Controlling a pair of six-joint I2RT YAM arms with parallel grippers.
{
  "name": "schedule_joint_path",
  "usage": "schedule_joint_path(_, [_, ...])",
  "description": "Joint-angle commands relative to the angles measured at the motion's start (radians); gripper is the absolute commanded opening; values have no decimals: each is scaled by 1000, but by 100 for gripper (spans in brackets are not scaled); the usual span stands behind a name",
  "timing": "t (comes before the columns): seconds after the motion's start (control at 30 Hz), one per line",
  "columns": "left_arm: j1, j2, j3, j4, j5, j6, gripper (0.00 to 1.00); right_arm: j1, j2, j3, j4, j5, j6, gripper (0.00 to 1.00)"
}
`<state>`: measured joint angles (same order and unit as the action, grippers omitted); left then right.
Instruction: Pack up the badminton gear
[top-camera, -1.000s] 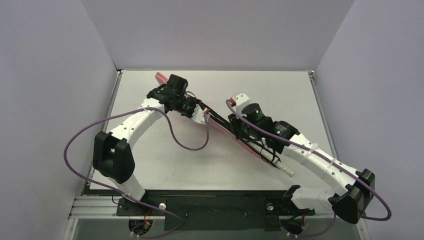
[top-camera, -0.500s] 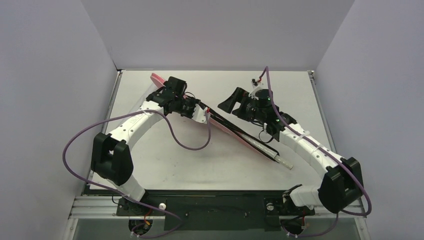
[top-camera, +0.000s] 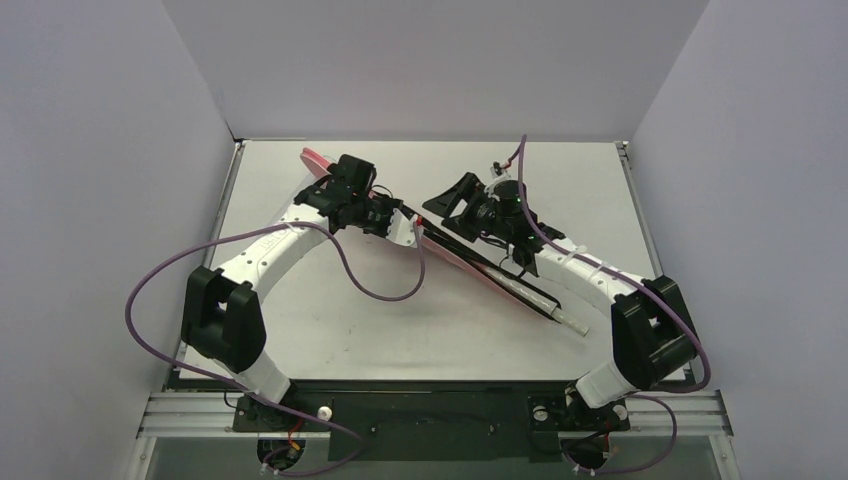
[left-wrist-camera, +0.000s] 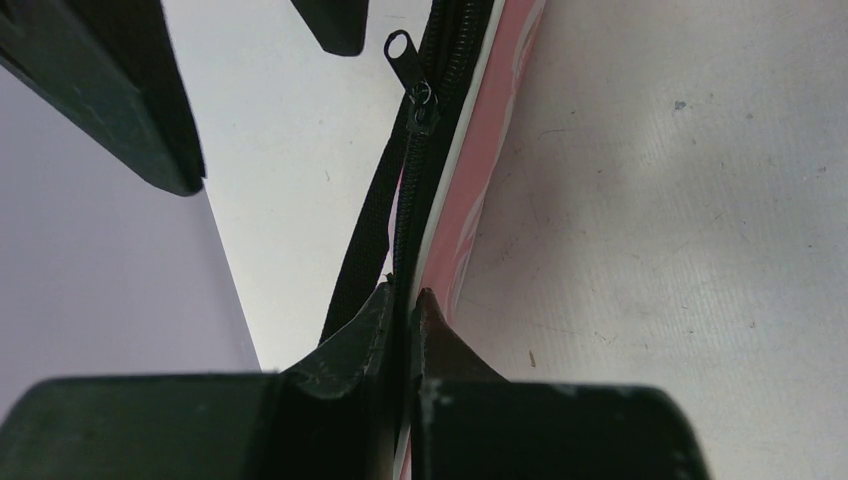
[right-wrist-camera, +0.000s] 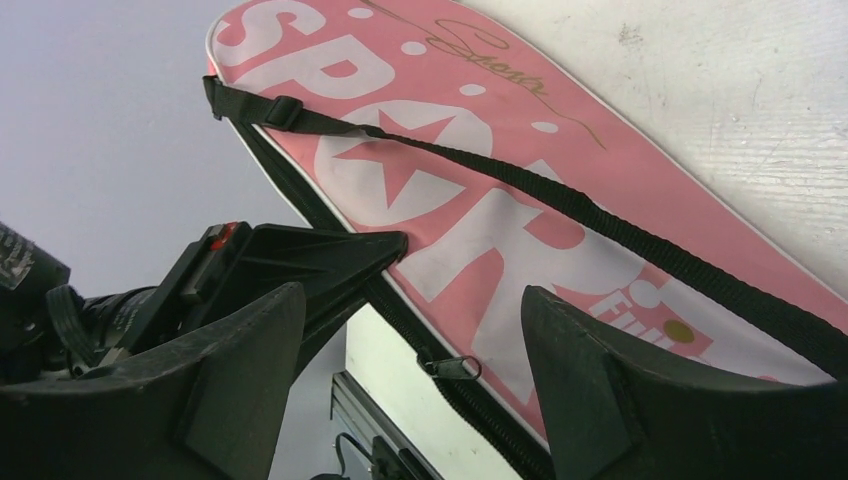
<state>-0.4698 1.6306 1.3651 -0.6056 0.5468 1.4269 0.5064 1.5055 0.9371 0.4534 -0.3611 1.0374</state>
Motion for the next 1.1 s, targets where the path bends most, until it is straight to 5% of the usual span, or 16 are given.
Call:
schedule_joint_path(0.0, [-4,-62,-3,81,27,-16,0,6,31,-11,112,-29,36,73])
schedule_joint_path(0.7, [-6,-57,-2,91,12,-33,0,8,17,-93,200,-75,87,43])
schedule_joint_path(0.93, [-6,-54,5,89,6,-42,0,8,16,-90,200,-87,79,15])
schedule_joint_path(1.07, [-6,-52,5,85,2,-42,0,4,10,-86,199,-96,79,11])
